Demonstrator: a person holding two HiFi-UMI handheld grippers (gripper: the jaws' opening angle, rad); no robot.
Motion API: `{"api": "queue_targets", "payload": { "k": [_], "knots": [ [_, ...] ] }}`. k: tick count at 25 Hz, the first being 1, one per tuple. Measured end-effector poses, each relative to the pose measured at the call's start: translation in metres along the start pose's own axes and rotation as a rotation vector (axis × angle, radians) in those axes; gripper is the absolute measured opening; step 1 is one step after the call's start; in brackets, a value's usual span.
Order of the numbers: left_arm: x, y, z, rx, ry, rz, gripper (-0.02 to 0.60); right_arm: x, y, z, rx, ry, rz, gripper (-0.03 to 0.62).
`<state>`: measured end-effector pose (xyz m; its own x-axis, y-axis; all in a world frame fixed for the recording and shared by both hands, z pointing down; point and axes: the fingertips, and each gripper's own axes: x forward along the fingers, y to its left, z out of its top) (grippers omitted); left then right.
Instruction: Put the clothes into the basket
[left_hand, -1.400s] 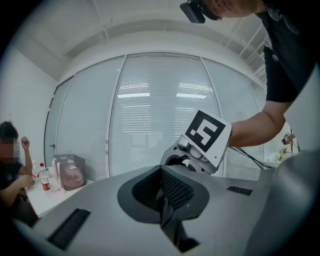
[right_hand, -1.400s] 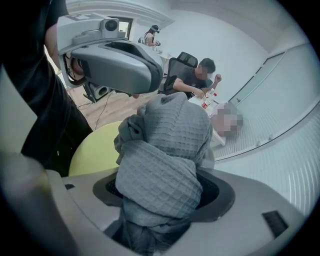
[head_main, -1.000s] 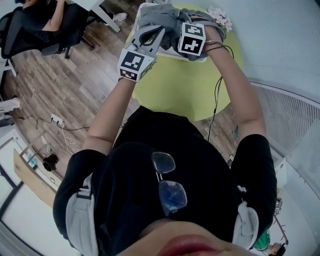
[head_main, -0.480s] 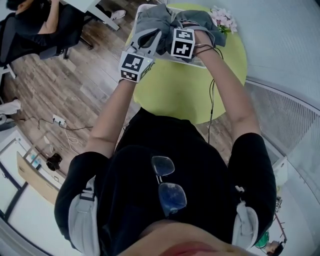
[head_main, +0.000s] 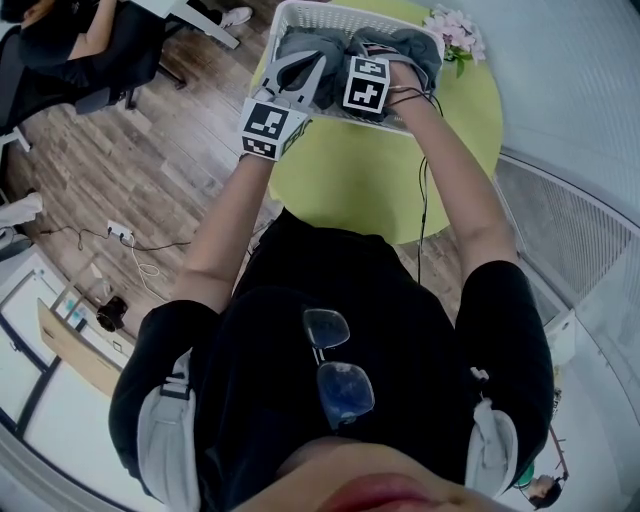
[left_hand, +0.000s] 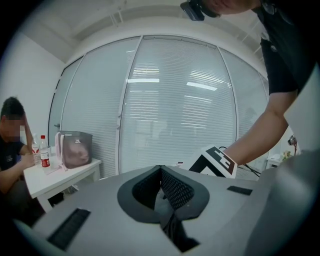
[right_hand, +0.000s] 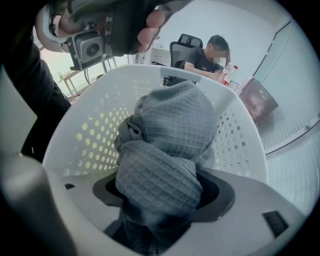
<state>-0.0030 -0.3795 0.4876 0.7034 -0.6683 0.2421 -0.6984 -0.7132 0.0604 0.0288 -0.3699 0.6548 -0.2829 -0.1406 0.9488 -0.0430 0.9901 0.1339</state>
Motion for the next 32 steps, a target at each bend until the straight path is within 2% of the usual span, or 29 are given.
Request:
{"api": "queue_targets", "payload": {
  "k": [8, 14, 21, 32],
  "knots": [
    [0.013, 0.003, -0.007, 0.000, -0.002, -0.005, 0.011, 0.035, 0.005, -0.012, 0.015, 0.007, 0.031, 0.356],
    [0.018, 0.008, -0.012, -0.042, -0.008, -0.001, 0.011, 0.063, 0.007, -0.019, 0.051, -0.006, 0.048, 0.356],
    [0.020, 0.006, -0.011, -0.035, -0.009, -0.009, 0.011, 0.087, 0.014, -0.028, 0.090, 0.007, 0.083, 0.357],
    [0.016, 0.002, -0.018, -0.013, 0.036, -0.007, 0.011, 0.088, 0.010, -0.033, 0.118, 0.019, 0.056, 0.402]
  ]
}}
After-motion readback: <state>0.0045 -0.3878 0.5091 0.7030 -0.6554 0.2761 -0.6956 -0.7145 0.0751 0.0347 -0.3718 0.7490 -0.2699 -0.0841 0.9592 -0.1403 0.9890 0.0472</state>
